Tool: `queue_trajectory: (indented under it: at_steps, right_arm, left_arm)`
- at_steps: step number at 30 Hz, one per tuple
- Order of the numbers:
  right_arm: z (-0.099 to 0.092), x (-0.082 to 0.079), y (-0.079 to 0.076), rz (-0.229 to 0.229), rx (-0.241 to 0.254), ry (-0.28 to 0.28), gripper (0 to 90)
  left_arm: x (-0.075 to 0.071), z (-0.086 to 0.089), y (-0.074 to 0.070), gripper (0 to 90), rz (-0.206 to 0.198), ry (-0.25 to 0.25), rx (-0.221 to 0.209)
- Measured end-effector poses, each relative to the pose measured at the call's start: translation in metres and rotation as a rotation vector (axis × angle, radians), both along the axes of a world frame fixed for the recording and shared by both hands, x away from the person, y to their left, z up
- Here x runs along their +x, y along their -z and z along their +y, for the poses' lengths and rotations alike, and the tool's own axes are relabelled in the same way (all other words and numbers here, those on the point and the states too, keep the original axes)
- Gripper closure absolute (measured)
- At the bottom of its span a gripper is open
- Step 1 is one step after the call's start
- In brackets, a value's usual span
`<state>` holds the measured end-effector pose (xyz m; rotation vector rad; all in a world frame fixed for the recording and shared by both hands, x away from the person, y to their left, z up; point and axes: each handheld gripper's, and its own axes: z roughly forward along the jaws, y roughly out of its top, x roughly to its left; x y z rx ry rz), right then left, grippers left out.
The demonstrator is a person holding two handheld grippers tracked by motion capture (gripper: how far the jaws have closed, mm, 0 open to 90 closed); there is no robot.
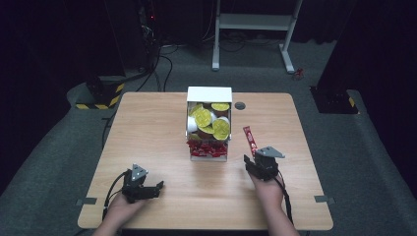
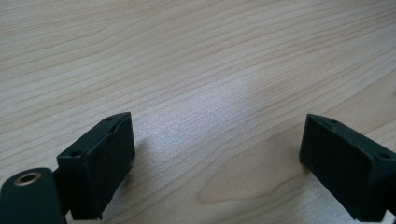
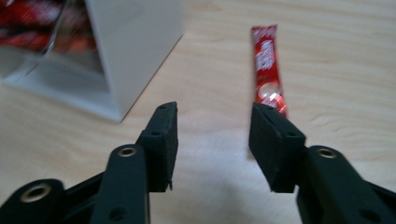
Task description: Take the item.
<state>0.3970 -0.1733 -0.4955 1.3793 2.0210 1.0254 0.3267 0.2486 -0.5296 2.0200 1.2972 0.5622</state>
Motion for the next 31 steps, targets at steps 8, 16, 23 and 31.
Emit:
queue_trajectory:
  at_steps: [8, 16, 23, 31]
  right_arm:
    - [0.006, -0.031, 0.015, 0.048, -0.001, -0.033, 36.2]
    - [0.001, -0.053, 0.028, 0.108, -0.056, -0.065, 25.3]
    - [0.000, -0.056, 0.030, 0.116, -0.087, -0.026, 14.0]
    - [0.003, -0.057, 0.030, 0.117, -0.084, -0.027, 14.2]
  left_arm:
    - [0.000, 0.000, 0.000, 10.5, 0.000, 0.000, 0.000]
    - [0.000, 0.000, 0.000, 10.6, 0.000, 0.000, 0.000]
    - [0.000, 0.000, 0.000, 11.0, -0.004, -0.004, 0.000]
    - [0.000, 0.000, 0.000, 11.4, -0.008, -0.004, 0.008]
